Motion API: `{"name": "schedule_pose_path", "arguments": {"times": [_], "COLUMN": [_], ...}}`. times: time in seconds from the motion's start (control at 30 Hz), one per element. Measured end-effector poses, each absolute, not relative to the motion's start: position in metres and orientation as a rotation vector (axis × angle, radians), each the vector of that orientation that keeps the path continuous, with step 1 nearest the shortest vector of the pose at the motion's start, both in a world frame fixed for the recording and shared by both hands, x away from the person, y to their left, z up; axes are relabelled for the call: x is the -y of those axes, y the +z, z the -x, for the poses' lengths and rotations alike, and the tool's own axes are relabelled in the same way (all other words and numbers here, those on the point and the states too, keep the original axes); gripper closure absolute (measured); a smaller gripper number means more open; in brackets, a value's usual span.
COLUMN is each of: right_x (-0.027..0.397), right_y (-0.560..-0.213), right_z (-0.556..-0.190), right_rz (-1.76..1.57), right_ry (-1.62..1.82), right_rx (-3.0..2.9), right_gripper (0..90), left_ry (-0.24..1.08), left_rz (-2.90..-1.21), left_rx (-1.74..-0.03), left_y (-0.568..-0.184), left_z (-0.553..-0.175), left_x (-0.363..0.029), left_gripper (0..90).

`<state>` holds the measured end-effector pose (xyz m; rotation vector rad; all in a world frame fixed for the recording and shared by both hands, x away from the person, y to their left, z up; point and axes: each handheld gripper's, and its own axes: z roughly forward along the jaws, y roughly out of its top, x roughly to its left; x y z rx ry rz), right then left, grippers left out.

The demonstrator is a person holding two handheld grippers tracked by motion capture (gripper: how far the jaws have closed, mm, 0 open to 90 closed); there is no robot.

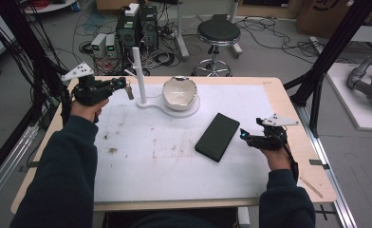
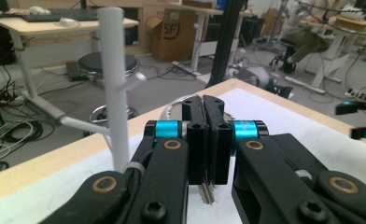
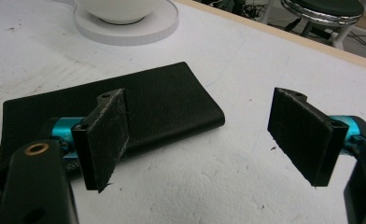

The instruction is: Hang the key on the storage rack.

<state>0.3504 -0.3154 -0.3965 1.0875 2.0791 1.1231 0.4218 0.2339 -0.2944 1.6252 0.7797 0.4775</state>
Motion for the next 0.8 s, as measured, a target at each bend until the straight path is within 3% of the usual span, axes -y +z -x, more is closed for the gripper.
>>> {"name": "schedule_pose_path", "arguments": {"times": [0.27,0.8], "right_x": [0.316,0.315], "right_y": [-0.397,-0.398], "right_z": [-0.349,-0.350], "right_rz": [-1.087,-1.087], "right_ry": [1.128,1.131], "right_rx": [-2.080,-2.092], "right_gripper": [21.1,21.1], "left_ry": [0.440,0.423], "left_rz": [-1.618,-1.619], "left_rx": [-0.814,-0.863], "left_y": [-0.288,-0.292], "left_z": [-0.457,-0.480], "left_x": [-0.229,-0.227], "left_gripper": [87.9,87.9]}}
